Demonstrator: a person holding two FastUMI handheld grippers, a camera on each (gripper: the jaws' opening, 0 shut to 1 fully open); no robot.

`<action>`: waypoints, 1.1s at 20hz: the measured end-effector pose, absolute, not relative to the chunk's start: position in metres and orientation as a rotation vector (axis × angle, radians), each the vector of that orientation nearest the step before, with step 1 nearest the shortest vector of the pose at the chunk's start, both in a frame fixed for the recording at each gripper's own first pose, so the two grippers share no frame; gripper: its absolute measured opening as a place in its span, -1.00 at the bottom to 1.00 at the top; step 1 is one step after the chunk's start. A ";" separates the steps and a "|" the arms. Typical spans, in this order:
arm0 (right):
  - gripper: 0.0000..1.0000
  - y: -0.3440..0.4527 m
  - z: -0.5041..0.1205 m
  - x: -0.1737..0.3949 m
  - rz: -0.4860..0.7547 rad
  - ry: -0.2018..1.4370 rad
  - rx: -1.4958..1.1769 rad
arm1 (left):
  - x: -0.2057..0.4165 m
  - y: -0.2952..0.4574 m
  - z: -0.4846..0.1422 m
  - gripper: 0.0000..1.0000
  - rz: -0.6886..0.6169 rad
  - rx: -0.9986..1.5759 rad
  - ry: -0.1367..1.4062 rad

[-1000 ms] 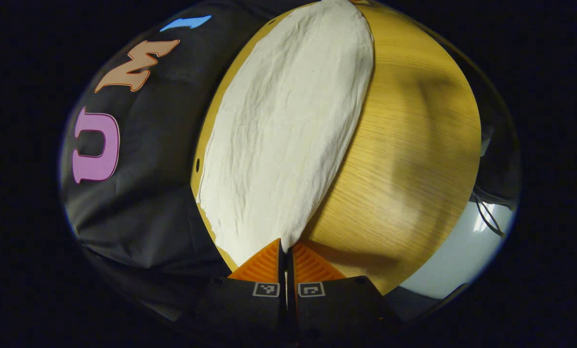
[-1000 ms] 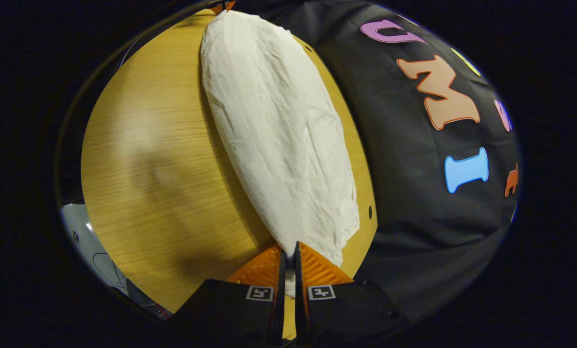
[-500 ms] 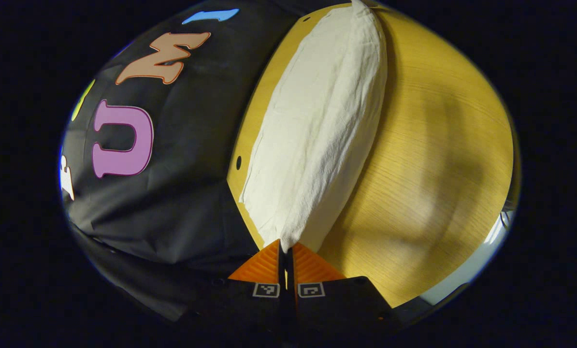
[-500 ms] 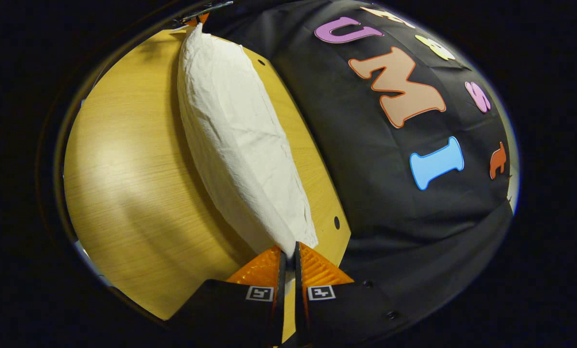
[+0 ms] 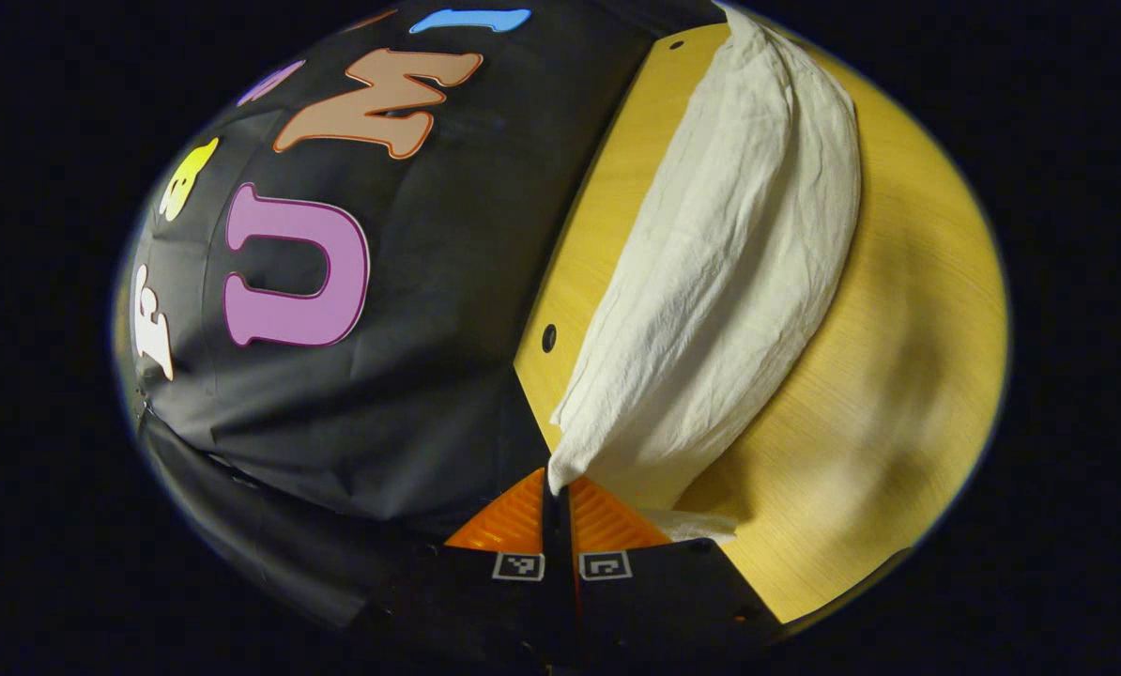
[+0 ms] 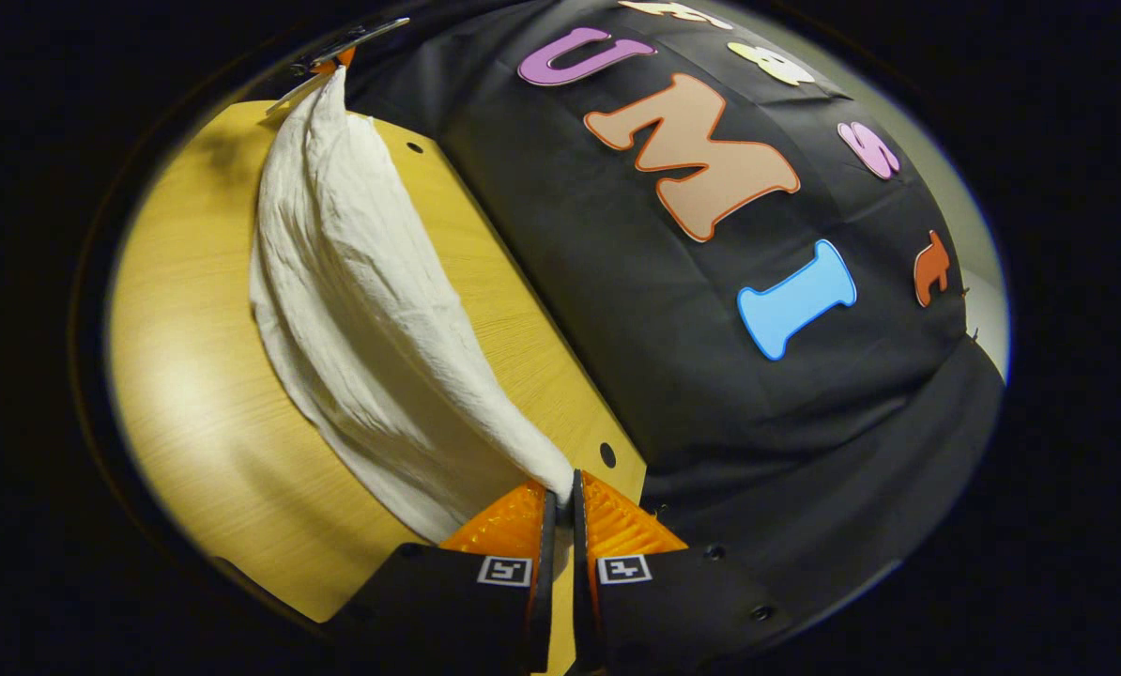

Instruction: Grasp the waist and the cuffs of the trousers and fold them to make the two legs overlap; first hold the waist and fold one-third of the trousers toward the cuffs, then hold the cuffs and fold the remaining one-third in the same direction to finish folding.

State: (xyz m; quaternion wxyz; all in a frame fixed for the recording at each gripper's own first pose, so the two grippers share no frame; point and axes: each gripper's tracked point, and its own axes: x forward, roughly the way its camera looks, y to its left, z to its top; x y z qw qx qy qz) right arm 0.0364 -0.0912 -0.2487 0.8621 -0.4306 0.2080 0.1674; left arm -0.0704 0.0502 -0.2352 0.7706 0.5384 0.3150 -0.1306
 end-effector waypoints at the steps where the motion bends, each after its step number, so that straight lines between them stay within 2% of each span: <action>1: -0.77 -0.089 -0.247 0.044 0.338 0.432 -0.905 | -0.064 0.043 -0.237 -1.00 -0.279 1.153 0.669; 5: -0.77 -0.082 -0.251 0.078 0.277 0.442 -0.896 | -0.010 0.048 -0.237 -1.00 -0.257 1.099 0.619; 6: -0.71 -0.082 -0.254 0.086 0.262 0.450 -0.891 | 0.001 0.048 -0.239 -1.00 -0.252 1.081 0.614; 7: -0.77 -0.079 -0.258 0.094 0.251 0.458 -0.885 | 0.010 0.049 -0.241 -1.00 -0.250 1.064 0.614; 10: -0.77 -0.075 -0.275 0.117 0.221 0.489 -0.867 | 0.040 0.048 -0.253 -1.00 -0.251 1.027 0.608; 11: -0.71 -0.076 -0.281 0.125 0.213 0.504 -0.864 | 0.048 0.047 -0.258 -1.00 -0.252 1.017 0.606; 12: -0.77 -0.075 -0.289 0.132 0.207 0.519 -0.860 | 0.056 0.044 -0.264 -1.00 -0.254 1.008 0.608; 14: -0.71 -0.071 -0.304 0.143 0.199 0.542 -0.854 | 0.068 0.040 -0.280 -1.00 -0.263 1.002 0.618; 17: -0.82 -0.067 -0.330 0.153 0.194 0.575 -0.850 | 0.084 0.036 -0.307 -1.00 -0.276 0.997 0.630; 22: -0.74 -0.063 -0.356 0.160 0.188 0.630 -0.779 | 0.090 0.024 -0.338 -1.00 -0.312 0.920 0.649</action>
